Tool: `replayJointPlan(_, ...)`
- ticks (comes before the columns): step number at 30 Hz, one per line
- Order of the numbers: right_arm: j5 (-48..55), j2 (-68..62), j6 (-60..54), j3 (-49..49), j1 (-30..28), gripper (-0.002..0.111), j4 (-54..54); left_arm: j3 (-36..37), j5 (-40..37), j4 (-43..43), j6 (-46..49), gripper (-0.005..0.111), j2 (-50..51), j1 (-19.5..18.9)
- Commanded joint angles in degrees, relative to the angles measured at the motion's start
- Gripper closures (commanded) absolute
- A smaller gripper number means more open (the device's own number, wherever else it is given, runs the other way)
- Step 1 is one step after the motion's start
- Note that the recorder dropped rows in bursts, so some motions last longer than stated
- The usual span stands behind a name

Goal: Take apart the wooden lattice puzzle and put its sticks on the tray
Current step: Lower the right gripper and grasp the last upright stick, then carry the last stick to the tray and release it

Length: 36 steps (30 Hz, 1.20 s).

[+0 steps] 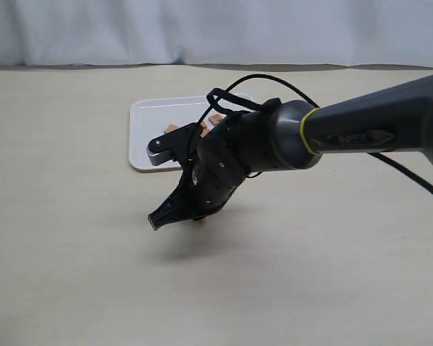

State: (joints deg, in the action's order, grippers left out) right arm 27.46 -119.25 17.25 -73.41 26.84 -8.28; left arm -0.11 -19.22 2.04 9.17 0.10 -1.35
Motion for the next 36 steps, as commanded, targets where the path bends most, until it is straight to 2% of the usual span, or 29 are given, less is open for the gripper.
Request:
replayJointPlan(1,0.85,4.81,0.01,0.12,-0.21,0.104,-5.43,0.11,0.85,-0.07,-0.03,0.107,-0.10,0.12)
replayJointPlan(5,0.99,8.47,0.01,0.12,-0.52,0.104,-9.39,0.11,0.85,-0.07,-0.03,0.107,-0.10,0.12)
replayJointPlan(15,-3.15,11.12,0.55,0.12,-4.53,0.104,-9.28,0.11,0.85,-0.07,-0.03,0.107,-0.10,0.12)
replayJointPlan(22,-14.47,10.69,0.55,0.12,-7.21,0.104,-9.12,0.11,0.85,-0.07,-0.03,0.107,-0.10,0.12)
replayJointPlan(26,-24.61,7.01,0.55,0.12,-9.42,0.104,-9.12,0.11,0.83,0.04,-0.03,0.107,-0.10,0.12)
replayJointPlan(30,-33.84,0.04,0.55,0.12,-13.87,0.104,-8.02,0.11,0.71,0.04,-0.03,0.107,-0.10,0.12)
replayJointPlan(32,-33.16,-3.19,0.55,-1.42,-16.19,0.103,-4.37,0.11,0.71,0.04,-0.03,0.107,-0.10,0.12)
replayJointPlan(34,-26.67,-6.08,0.55,-4.95,-16.83,0.092,-4.22,0.11,0.71,0.04,-0.03,0.107,-0.10,0.12)
replayJointPlan(36,-22.73,-7.64,0.55,-7.98,-16.83,0.072,-4.22,0.11,0.71,0.04,-0.03,0.107,-0.10,0.12)
